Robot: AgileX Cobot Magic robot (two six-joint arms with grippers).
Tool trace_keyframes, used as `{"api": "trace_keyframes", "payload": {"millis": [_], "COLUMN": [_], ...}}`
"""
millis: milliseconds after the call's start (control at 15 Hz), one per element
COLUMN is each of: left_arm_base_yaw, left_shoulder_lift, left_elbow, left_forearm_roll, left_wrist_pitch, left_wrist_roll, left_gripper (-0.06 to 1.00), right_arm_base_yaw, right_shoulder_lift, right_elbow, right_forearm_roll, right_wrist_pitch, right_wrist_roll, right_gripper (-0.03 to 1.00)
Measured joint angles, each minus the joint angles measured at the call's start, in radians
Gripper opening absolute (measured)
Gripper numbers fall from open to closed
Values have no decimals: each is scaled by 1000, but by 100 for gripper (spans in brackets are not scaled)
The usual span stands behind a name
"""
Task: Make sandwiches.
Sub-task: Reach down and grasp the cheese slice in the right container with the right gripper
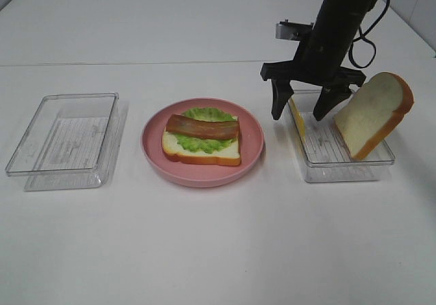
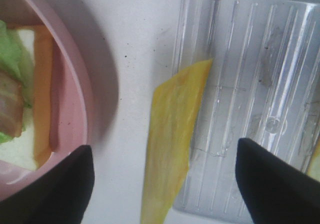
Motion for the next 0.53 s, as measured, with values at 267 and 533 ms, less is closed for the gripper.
{"api": "trace_keyframes", "payload": {"millis": [267, 533], "left_arm_base_yaw": [0, 0], "left_shoulder_lift": [0, 0], "left_elbow": [0, 0], "left_forearm_roll": [0, 0], "left_wrist_pitch": [0, 0], "left_wrist_roll": [0, 0], "left_gripper": [96, 96], "right_arm_base_yaw": [0, 0], "right_shoulder_lift": [15, 15], "right_elbow": [0, 0], "right_forearm_roll": [0, -6], "right_wrist_pitch": [-1, -18], "right_wrist_roll": [-1, -1], "right_gripper": [61, 34]}}
